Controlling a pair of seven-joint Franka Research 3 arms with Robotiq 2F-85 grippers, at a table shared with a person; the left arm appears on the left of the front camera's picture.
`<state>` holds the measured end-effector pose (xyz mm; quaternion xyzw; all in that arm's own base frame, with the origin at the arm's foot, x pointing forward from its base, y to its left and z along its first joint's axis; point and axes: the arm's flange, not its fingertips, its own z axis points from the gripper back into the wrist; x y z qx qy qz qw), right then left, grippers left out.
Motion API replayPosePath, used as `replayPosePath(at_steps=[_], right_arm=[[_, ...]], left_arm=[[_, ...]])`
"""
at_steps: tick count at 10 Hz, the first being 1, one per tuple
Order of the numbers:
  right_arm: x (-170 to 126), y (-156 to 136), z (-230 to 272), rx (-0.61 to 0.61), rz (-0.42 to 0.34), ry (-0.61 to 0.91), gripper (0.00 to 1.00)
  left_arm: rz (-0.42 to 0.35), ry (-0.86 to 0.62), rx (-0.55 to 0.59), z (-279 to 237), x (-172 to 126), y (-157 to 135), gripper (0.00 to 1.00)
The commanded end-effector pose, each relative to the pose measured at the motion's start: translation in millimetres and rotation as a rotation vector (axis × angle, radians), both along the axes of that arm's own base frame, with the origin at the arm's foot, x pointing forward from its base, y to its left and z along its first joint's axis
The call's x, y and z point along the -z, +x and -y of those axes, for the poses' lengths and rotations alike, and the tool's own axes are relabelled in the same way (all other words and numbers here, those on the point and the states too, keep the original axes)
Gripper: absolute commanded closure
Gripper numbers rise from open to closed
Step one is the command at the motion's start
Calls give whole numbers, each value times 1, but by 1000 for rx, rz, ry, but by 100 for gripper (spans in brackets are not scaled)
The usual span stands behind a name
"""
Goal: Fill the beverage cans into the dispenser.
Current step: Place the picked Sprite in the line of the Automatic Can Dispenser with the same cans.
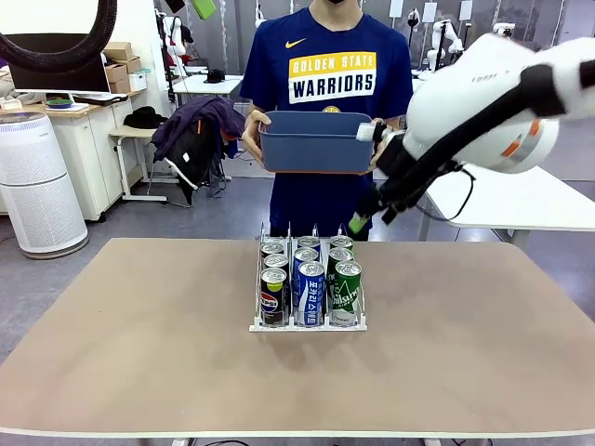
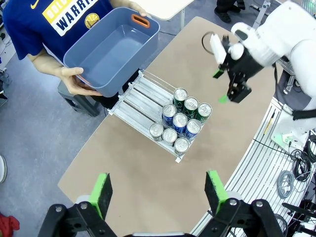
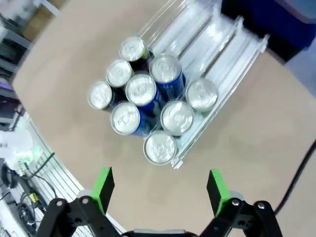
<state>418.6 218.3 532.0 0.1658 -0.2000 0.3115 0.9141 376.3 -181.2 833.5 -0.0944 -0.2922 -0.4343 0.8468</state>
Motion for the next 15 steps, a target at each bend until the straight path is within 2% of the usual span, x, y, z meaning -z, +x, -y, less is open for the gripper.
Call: replayPosePath(at_steps=[1, 3, 5, 9, 12, 15], right_arm=[[-31, 6, 24, -97, 46, 91, 0], [-72, 13, 46, -120, 69, 139, 0], [-116, 22, 58, -121, 79, 124, 0], [-204, 22, 52, -58, 106, 91, 0], [-249, 16, 55, -62, 143, 112, 0], [-276, 6, 63, -45, 172, 136, 0]], left_arm=[[8, -6, -5, -2, 1, -1, 0], [8, -6, -5, -2, 1, -1, 0], [8, -6, -5, -2, 1, -1, 0], [8, -6, -5, -2, 1, -1, 0], [8, -6, -5, -2, 1, -1, 0], [8, -6, -5, -2, 1, -1, 0]])
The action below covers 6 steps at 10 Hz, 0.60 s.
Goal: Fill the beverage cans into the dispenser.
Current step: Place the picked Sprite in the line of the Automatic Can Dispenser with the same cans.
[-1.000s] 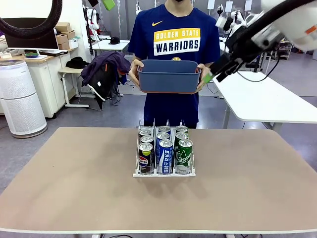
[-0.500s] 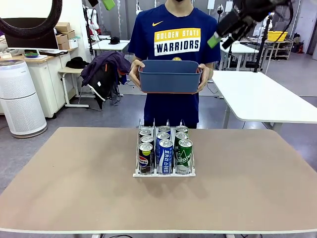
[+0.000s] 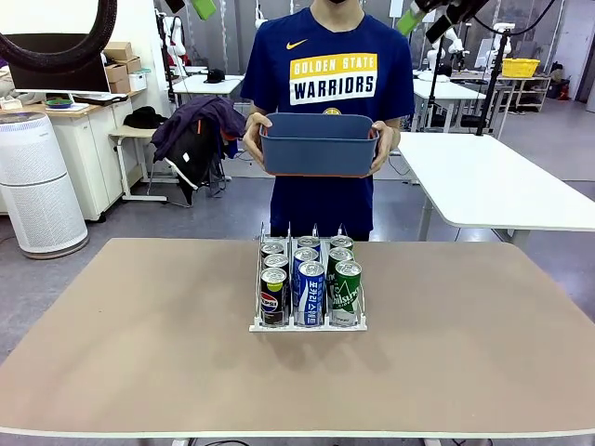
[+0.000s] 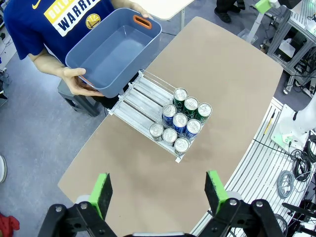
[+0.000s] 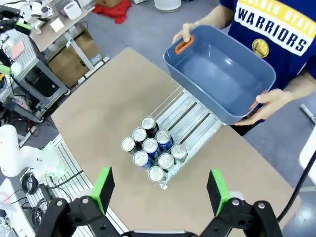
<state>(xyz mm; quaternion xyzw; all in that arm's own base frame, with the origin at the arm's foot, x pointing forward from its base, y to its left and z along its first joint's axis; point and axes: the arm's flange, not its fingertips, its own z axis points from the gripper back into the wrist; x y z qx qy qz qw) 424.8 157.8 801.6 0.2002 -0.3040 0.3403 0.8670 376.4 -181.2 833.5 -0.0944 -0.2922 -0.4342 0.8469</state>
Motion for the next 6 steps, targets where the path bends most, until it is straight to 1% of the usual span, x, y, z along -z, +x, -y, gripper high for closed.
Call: replayPosePath(at_steps=[1, 6], right_arm=[[-15, -4, 6, 10, -25, 19, 0], [-22, -9, 4, 22, -3, 39, 0]], left_arm=[[8, -6, -5, -2, 1, -1, 0], [8, -6, -5, -2, 1, -1, 0]])
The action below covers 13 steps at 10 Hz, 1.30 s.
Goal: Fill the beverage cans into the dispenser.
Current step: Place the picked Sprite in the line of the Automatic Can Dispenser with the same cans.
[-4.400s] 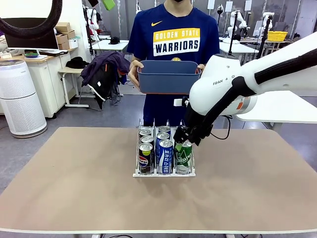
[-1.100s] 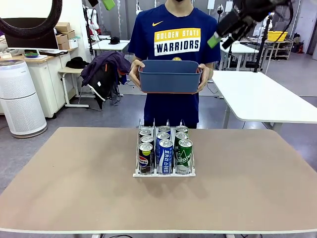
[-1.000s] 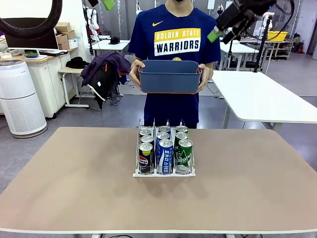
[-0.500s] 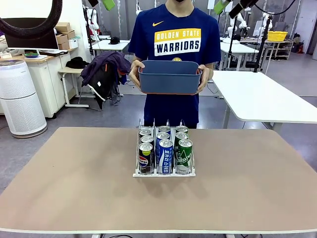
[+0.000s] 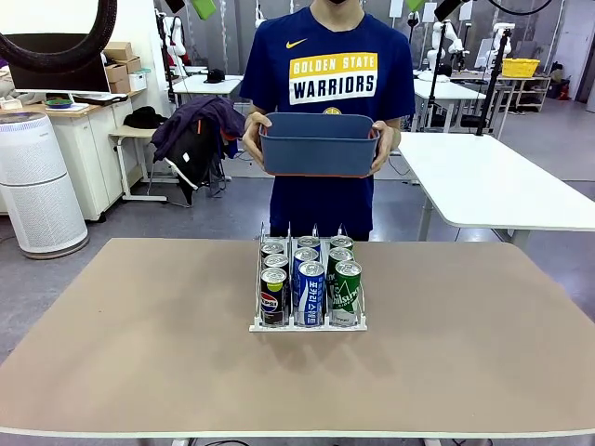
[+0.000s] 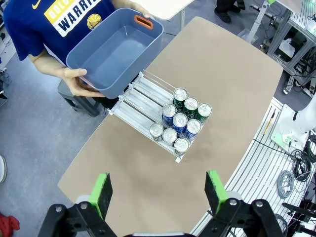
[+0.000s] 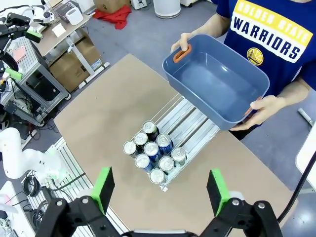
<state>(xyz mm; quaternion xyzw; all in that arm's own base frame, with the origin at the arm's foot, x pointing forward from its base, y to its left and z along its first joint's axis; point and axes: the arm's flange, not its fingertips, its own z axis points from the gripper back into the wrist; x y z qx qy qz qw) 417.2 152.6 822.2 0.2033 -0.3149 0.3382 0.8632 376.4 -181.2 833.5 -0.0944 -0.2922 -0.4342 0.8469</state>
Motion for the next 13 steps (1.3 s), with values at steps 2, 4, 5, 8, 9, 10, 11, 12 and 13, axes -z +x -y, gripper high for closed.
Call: replayPosePath(at_steps=[2, 4, 5, 8, 9, 10, 11, 12, 13], right_arm=[[-3, -3, 0, 13, -10, 28, 0], [-4, -5, 0, 11, -3, 27, 0], [-4, -6, 1, 15, 7, 25, 0], [-2, -1, 2, 8, -6, 21, 0], [-6, -4, 1, 0, 13, 6, 0], [-6, -4, 1, 0, 13, 6, 0], [-6, -4, 1, 0, 13, 6, 0], [-6, -4, 1, 0, 13, 6, 0], [-6, -4, 1, 0, 13, 6, 0]], left_arm=[[8, -6, -5, -2, 1, -1, 0], [8, -6, -5, -2, 1, -1, 0], [8, -6, -5, -2, 1, -1, 0], [8, -6, -5, -2, 1, -1, 0], [8, -6, -5, -2, 1, -1, 0], [8, -6, -5, -2, 1, -1, 0], [8, -6, -5, -2, 1, -1, 0], [8, -6, -5, -2, 1, -1, 0], [8, -6, -5, -2, 1, -1, 0]])
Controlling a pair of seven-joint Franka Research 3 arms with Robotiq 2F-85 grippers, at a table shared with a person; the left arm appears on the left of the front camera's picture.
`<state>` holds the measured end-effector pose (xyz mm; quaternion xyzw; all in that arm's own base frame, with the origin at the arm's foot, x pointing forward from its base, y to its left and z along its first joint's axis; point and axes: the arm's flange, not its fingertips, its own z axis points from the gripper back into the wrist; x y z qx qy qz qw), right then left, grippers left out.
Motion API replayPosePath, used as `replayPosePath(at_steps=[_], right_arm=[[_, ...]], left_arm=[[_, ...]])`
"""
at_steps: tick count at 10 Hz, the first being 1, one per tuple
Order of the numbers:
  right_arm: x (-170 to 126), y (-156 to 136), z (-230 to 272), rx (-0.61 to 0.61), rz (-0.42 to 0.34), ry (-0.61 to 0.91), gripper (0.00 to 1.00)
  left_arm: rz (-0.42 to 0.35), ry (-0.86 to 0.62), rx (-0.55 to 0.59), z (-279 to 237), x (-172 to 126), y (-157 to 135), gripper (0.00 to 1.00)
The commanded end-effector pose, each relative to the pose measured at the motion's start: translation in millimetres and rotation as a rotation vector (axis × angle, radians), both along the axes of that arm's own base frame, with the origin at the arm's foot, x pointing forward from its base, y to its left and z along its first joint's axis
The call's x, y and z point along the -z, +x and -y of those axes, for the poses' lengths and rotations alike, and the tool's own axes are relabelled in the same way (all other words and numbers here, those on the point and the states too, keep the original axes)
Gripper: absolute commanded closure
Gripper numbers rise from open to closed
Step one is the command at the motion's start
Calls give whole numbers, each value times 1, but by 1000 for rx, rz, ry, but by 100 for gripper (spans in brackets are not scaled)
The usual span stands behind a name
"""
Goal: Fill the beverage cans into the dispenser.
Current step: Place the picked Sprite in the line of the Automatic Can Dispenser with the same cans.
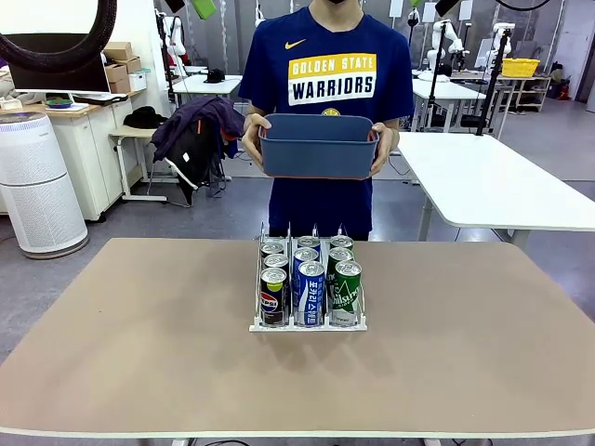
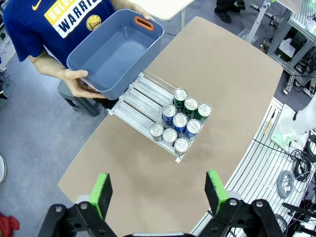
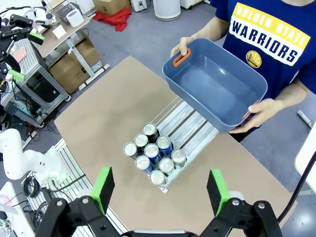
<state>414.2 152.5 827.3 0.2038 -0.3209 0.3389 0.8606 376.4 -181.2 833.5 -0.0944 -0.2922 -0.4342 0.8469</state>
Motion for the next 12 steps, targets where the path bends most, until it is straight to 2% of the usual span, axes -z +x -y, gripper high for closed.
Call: replayPosePath(at_steps=[1, 12], right_arm=[[-1, -1, 1, 1, 1, 1, 0], [-1, -1, 1, 1, 1, 1, 0]], left_arm=[[8, -6, -5, -2, 1, -1, 0], [8, -6, -5, -2, 1, -1, 0]])
